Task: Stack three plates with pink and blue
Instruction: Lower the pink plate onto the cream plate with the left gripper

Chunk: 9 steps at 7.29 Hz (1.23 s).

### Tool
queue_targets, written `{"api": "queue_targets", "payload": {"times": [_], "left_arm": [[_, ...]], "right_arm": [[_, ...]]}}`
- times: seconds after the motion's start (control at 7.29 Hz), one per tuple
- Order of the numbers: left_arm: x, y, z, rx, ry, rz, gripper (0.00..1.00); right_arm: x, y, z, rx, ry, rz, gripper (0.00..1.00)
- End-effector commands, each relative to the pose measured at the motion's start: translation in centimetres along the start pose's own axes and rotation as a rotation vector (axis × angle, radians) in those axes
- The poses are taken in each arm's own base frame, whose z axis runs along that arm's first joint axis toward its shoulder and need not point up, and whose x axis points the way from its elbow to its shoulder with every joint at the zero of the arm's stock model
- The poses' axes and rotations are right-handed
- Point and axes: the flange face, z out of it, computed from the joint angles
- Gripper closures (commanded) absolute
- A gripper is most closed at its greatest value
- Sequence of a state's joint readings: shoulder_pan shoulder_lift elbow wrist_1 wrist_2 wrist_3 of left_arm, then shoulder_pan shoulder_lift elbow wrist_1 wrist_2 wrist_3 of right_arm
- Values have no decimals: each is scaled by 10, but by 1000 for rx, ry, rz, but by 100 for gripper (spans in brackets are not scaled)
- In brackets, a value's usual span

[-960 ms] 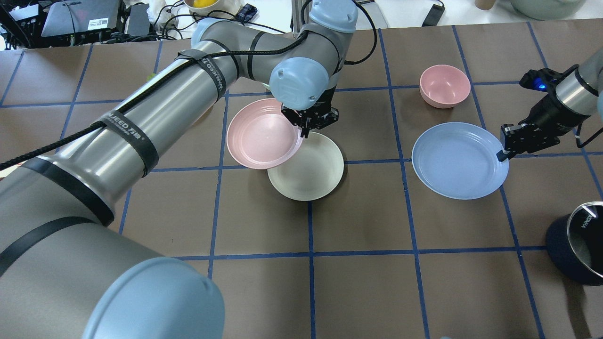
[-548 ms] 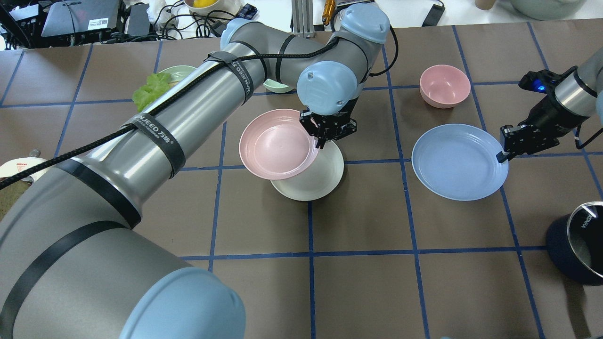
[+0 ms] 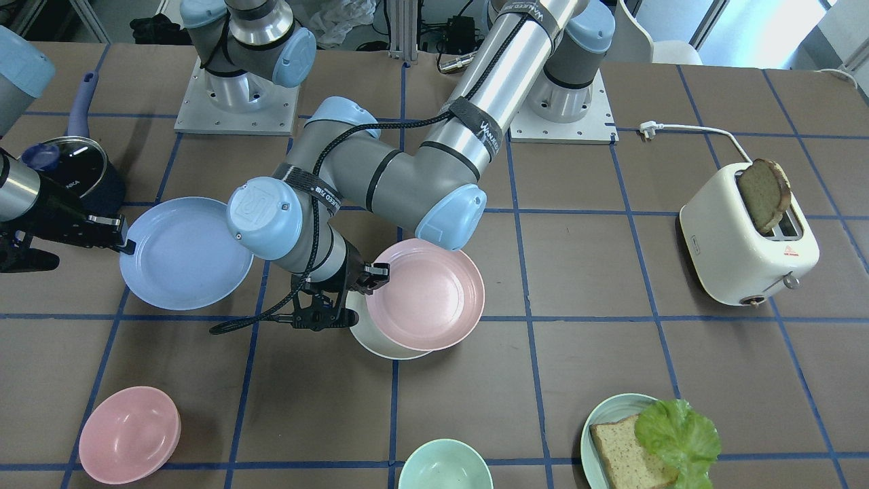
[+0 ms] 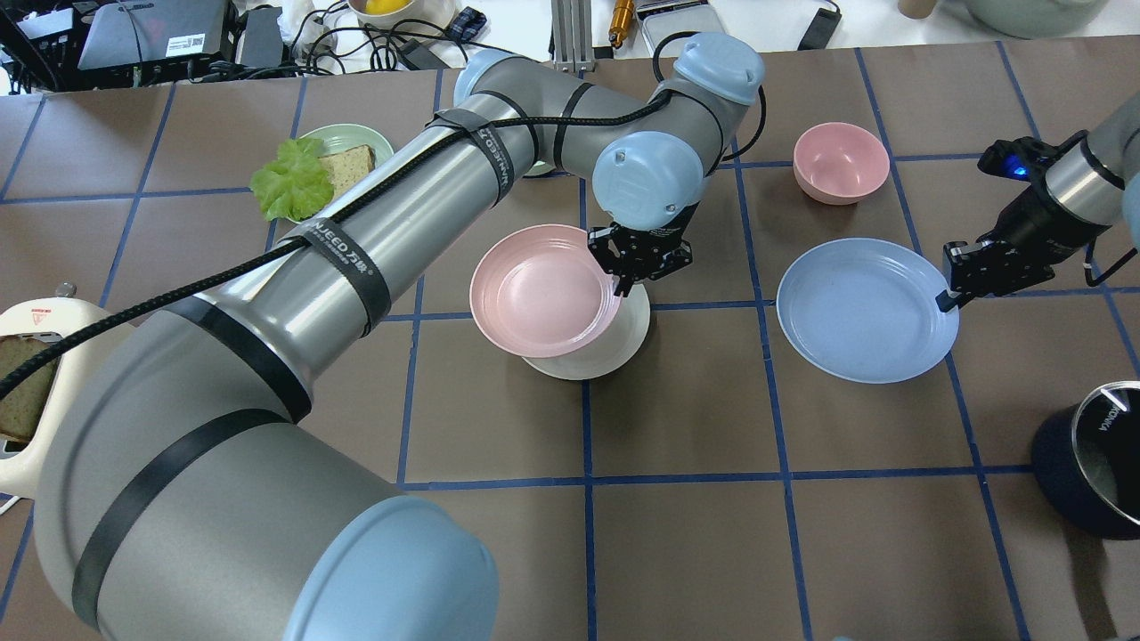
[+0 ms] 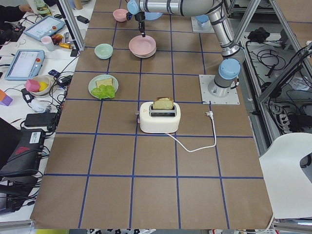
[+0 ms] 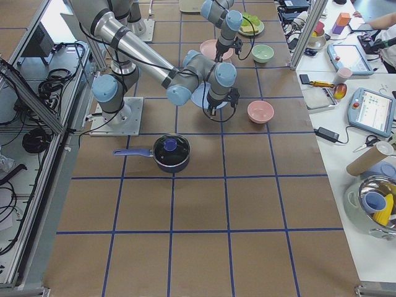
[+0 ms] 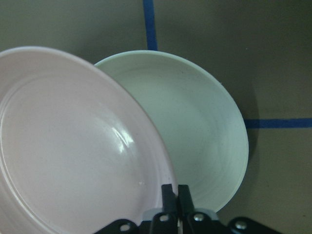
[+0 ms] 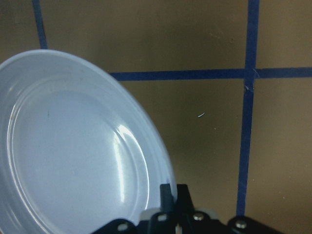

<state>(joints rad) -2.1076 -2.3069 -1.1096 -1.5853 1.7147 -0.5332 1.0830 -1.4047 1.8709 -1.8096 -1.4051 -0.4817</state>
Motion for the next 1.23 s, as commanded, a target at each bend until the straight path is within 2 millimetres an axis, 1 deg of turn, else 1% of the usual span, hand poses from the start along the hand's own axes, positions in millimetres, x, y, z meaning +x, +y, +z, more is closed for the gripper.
{"api": "queue_targets", "payload": {"times": [0.0, 0.27, 0.41, 0.69, 0.96, 1.1], "left_arm": [[17, -2, 8, 0, -6, -40, 100], [24, -7, 12, -3, -7, -42, 100], [28, -6, 15, -6, -11, -50, 100], [31, -9, 23, -12, -13, -54, 100], [35, -12, 25, -10, -12, -54, 100], [37, -13, 22, -11, 2, -57, 100]], "right_arm": [[0, 0, 1, -2, -3, 0, 100], [0, 0, 1, 0, -2, 0, 100], [0, 0, 0, 0, 0, 0, 100], [0, 0, 1, -1, -1, 0, 100], [0, 0, 1, -1, -1, 0, 100], [0, 0, 1, -1, -1, 0, 100]]}}
